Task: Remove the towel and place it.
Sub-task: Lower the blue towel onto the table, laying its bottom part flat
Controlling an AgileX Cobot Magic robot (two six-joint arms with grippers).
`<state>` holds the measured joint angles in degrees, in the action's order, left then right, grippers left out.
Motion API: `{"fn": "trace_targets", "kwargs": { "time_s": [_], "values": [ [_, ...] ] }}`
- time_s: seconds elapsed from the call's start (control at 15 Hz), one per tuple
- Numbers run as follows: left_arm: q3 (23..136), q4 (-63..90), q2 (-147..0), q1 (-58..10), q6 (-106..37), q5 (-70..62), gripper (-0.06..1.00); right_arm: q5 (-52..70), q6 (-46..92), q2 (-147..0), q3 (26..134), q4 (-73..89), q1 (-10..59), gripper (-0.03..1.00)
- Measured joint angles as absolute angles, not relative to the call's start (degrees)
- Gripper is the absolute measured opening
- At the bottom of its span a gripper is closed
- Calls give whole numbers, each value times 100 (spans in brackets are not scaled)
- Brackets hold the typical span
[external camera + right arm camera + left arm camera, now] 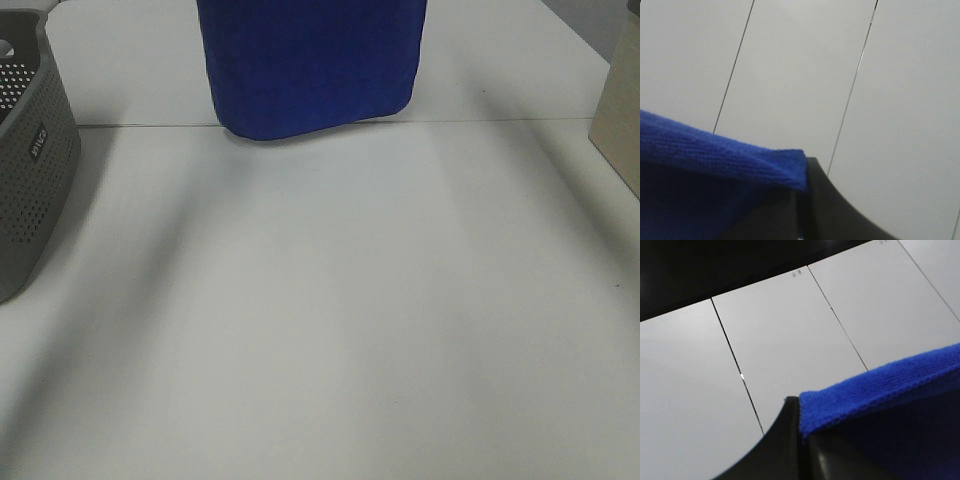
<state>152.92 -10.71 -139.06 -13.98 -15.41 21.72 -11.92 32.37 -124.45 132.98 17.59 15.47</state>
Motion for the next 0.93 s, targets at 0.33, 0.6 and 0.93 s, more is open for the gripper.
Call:
{"fn": "trace_targets", "kwargs": {
  "time_s": [0.33, 0.6, 0.93],
  "values": [
    [15304, -1203, -13894, -1438, -1157, 630, 0, 0, 3197, -12479, 13316, 1776, 1541, 2],
    [15304, -1146, -13487, -1610, -1157, -2275, 0, 1679, 3117, -12290, 13316, 1788, 1541, 2],
    [15304, -367, -12800, -1656, -1742, -5598, 0, 4801, 2464, -11660, 13316, 1742, 1541, 2]
  ]
}}
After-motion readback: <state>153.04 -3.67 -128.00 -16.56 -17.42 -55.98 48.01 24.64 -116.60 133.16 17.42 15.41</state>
